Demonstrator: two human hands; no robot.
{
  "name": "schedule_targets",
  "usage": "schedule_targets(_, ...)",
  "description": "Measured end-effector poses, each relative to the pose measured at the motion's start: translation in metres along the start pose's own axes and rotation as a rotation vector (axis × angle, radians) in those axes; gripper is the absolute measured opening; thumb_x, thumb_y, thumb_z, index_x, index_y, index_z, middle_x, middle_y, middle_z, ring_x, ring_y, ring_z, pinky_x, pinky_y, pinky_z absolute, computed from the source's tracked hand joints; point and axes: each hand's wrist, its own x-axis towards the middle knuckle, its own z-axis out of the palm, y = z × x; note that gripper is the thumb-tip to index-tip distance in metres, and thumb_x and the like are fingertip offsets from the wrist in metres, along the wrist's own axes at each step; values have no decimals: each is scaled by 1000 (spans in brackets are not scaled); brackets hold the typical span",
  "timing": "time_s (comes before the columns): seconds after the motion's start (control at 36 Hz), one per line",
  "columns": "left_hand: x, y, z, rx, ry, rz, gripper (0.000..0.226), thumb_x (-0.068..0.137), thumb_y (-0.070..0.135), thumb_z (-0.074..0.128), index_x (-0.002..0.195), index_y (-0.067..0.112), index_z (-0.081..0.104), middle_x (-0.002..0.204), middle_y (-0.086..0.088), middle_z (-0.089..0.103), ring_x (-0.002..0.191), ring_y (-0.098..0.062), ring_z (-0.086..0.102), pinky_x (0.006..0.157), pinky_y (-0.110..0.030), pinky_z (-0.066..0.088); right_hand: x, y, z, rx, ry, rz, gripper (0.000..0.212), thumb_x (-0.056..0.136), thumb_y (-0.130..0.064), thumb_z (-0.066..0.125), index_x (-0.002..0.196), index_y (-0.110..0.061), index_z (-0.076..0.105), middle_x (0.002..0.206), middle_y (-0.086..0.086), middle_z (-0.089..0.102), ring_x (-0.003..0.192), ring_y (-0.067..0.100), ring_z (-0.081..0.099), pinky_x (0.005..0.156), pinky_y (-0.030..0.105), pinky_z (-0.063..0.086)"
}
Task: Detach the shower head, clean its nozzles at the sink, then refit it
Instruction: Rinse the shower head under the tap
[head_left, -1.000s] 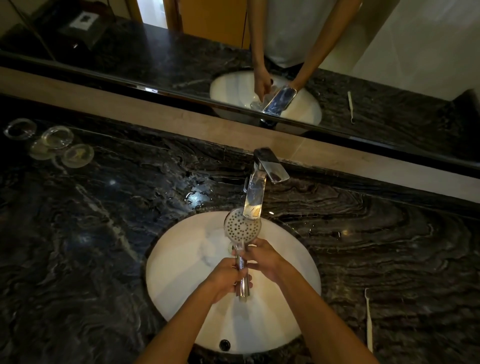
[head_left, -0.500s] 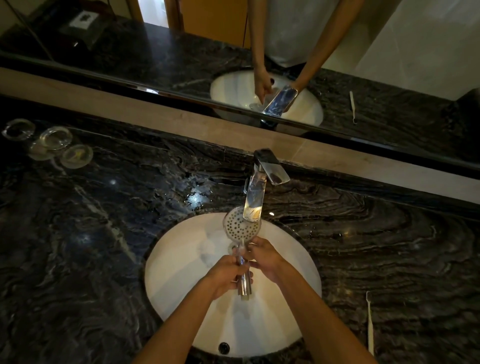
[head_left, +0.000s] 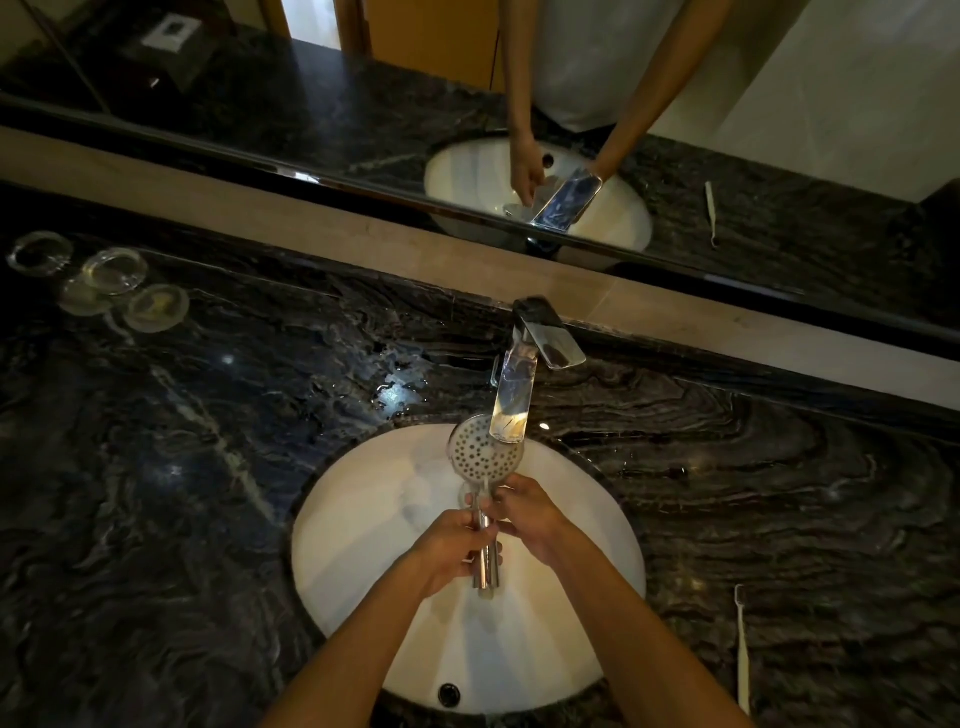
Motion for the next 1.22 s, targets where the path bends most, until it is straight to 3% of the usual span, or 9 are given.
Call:
schedule_targets(0.17,0,2,1,38,44,1,19,98,1,54,116,-5,59,100,-22,66,90,-33,67,94,-50,52,1,2,-1,28,-16,0,24,92,1,60,110,-13,70,106,8,77,94,18,71,73,28,56)
schedule_targets(0.31,-5,2,0,63,39,21,14,93,-6,58,106,0,61,97,-20,66,87,-31,67,90,-46,53,2,2,-2,41,-30,1,21,92,-4,63,109,-16,69,105,5,78,100,19,72,85,34,54)
schedule_targets(0.53,-7,2,0,71,68,22,19,89,-8,62,106,0,62,96,-18,67,89,-30,69,88,-46,55,2,4,-1,59,-31,-2,25,92,-1,61,112,-15,69,105,5,78,101,22,73,85,34,55)
schedule_targets(0.64,-9,3,1,88,98,41,21,91,-6,61,111,-4,62,92,-17,67,86,-28,70,71,-37,56,3,2,-1,72,-22,-21,30,92,5,56,116,-8,68,108,10,76,90,18,71,77,30,56)
schedule_targets(0.72,-10,5,2,78,109,49,24,92,-5,61,116,-4,62,95,-17,68,84,-26,71,63,-31,56,3,2,-1,101,5,-35,27,93,3,57,117,-5,68,109,11,76,95,21,71,83,34,56)
schedule_targets(0.83,-8,9,2,67,106,61,25,92,-5,60,117,-1,62,98,-17,69,87,-27,71,75,-36,59,1,-1,0,110,23,-49,22,94,2,58,110,-9,69,112,13,75,99,26,70,96,42,52)
schedule_targets(1.0,-5,7,2,88,93,48,24,93,-4,59,116,2,63,103,-15,71,94,-28,71,88,-45,55,0,-2,-1,90,26,-49,26,94,4,58,115,-6,67,113,14,75,104,32,69,91,41,55)
schedule_targets(1.22,-7,-5,2,69,105,29,26,93,-9,57,118,-7,60,99,-18,67,96,-32,67,98,-54,50,0,10,0,40,13,-50,29,89,11,60,111,-6,69,107,13,76,93,22,70,87,41,57)
